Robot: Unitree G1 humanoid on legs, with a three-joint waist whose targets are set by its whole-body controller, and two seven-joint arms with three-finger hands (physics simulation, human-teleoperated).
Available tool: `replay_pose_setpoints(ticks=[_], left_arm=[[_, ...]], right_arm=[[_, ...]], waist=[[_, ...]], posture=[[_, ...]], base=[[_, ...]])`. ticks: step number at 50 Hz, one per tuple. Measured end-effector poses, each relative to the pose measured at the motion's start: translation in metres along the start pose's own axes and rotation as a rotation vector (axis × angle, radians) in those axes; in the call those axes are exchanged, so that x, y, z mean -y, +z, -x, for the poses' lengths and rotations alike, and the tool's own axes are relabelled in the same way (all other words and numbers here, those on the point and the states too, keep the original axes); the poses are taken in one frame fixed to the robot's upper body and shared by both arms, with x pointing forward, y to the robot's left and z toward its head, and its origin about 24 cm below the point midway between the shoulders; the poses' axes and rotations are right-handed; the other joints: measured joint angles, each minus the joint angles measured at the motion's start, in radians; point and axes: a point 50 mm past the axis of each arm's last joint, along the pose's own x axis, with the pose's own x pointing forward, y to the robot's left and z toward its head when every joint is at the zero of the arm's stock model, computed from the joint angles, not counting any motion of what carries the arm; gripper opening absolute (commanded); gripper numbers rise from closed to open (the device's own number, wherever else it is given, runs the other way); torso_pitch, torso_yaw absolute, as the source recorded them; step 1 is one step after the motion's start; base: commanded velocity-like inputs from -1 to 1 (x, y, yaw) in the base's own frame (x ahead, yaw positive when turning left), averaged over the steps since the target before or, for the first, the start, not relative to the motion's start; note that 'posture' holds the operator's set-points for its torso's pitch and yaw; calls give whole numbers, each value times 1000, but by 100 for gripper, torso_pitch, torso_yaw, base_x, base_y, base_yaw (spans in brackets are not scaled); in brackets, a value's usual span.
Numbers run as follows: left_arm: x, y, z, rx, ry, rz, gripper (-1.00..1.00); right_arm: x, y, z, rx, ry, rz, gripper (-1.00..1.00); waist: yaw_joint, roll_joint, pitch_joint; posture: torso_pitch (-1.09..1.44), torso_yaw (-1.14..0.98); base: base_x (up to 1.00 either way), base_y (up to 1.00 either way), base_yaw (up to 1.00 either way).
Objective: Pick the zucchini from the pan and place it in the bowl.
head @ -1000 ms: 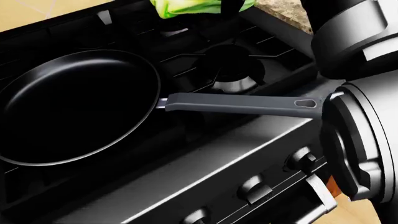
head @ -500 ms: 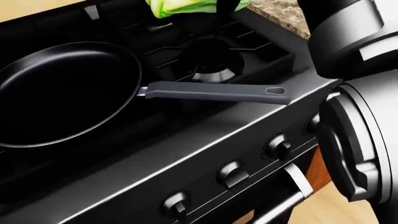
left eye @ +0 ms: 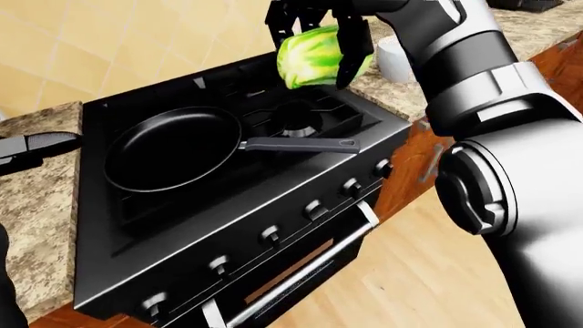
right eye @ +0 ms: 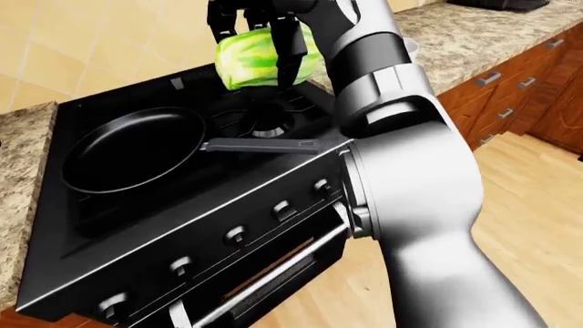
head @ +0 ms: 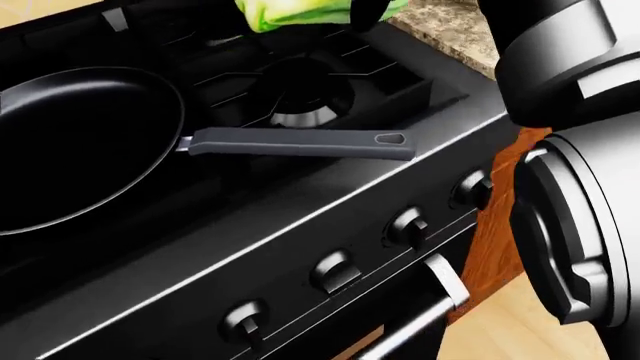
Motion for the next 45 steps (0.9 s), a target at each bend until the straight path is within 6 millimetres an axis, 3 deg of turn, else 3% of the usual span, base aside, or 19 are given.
replay_pose_setpoints(ticks=[2, 8, 12, 15, 17, 19, 25, 28, 30, 35, 40, 44, 45], left_arm=[[1, 2, -1, 8, -4, 1, 100], [5, -1, 0, -5, -28, 12, 100], [3, 2, 0, 10, -18, 6, 100], [4, 3, 0, 17, -21, 4, 100], [1, 1, 1, 9, -8, 4, 100], [-1, -3, 2, -10, 5, 3, 100], [0, -1, 0, -1, -3, 1, 100], [-1, -1, 0, -2, 1, 0, 100], [0, 1, 0, 3, -1, -2, 100], [6, -4, 1, -16, -33, 12, 100], [2, 4, -1, 9, -16, 2, 100], [1, 12, -3, 39, -16, -3, 100], [0, 12, -3, 39, -10, -4, 100]], right_arm=[[2, 0, 1, 1, -8, 3, -100], [-6, -11, 2, -37, 27, -25, -100], [-5, -8, 1, -26, 23, -20, -100], [-3, -6, 1, -22, 14, -18, -100], [-6, -3, -2, -9, 19, -18, -100], [-10, -2, -5, -1, 38, -21, -100], [-4, -3, -1, -10, 20, -18, -100], [-1, 0, 0, 1, 5, -11, -100], [0, 0, 0, 4, 1, -10, -100], [-9, -14, 2, -41, 32, -41, -100], [-7, -10, 1, -33, 33, -31, -100], [-3, -8, 2, -28, 17, -23, -100], [-3, -6, 1, -22, 15, -22, -100]], waist=[[-1, -35, -12], [-6, 15, 2], [1, 58, 14], [-2, 102, 7], [3, 77, 12], [1, 78, 6], [-2, 44, -3], [4, 5, -3], [5, -36, -11], [-10, -9, -1], [5, 44, 14], [2, 95, 8], [7, 83, 9]], posture=[[0, 0], [0, 0], [0, 0], [0, 0], [0, 0], [0, 0], [0, 0], [0, 0], [0, 0], [0, 0], [0, 0], [0, 0], [0, 0]], base=[[0, -15, 0], [0, -16, 0], [0, -15, 0], [0, -15, 0], [0, -16, 0], [0, -16, 0], [0, -30, 0], [0, -31, 0], [0, -31, 0], [0, -31, 0], [0, -31, 0], [0, -32, 0], [0, -33, 0]])
